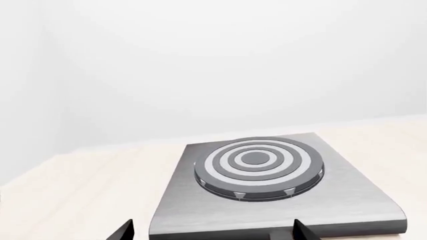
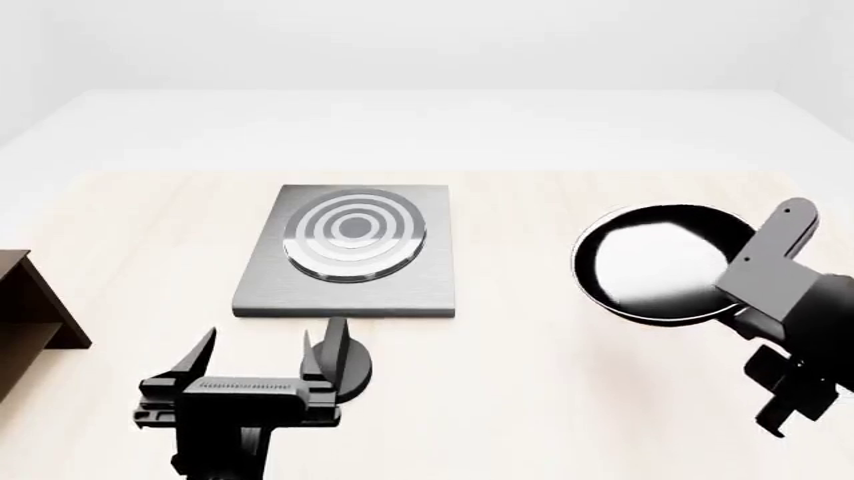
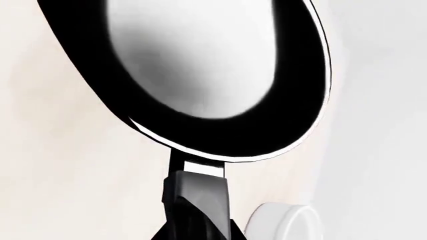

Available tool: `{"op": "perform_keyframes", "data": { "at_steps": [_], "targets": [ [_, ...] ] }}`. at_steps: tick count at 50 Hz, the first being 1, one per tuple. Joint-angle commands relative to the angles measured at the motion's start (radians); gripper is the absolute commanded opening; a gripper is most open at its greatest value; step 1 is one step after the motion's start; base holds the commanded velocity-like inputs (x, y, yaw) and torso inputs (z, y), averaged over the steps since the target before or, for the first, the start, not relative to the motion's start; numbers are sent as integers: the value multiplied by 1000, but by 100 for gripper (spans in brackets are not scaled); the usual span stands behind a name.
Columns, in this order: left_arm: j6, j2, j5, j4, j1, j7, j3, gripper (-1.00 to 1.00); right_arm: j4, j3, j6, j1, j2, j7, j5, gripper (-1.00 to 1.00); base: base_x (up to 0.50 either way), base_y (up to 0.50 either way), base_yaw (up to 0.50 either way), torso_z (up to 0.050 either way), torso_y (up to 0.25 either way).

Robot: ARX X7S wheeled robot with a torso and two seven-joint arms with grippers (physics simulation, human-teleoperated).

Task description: Turn on the stove and put the frying pan on it.

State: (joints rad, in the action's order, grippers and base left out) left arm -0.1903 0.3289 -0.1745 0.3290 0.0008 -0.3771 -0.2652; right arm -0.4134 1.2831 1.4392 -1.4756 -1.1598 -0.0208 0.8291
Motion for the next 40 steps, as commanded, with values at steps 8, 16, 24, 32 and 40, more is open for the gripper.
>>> {"op": "perform_keyframes", "data": {
  "at_steps": [8, 16, 24, 32, 40],
  "targets": [
    [4, -13, 33, -14, 7, 19, 8, 100, 148, -90, -162, -102, 177, -3, -180, -100, 0, 0, 0, 0, 1],
    [4, -11, 30, -14, 7, 19, 5, 100, 224, -143, -266, -55, 281, 41, -176, -100, 0, 0, 0, 0, 1],
    [5, -8, 27, -14, 7, 18, 5, 100, 343, -151, -352, -36, 374, 42, -202, -100, 0, 0, 0, 0, 1],
    [5, -6, 27, -13, 9, 14, 3, 100, 478, -156, -411, -17, 483, 79, -242, -100, 0, 0, 0, 0, 1],
    [6, -3, 28, -11, 13, 6, 5, 100, 602, -164, -496, 17, 595, 96, -264, -100, 0, 0, 0, 0, 3]
  ]
}}
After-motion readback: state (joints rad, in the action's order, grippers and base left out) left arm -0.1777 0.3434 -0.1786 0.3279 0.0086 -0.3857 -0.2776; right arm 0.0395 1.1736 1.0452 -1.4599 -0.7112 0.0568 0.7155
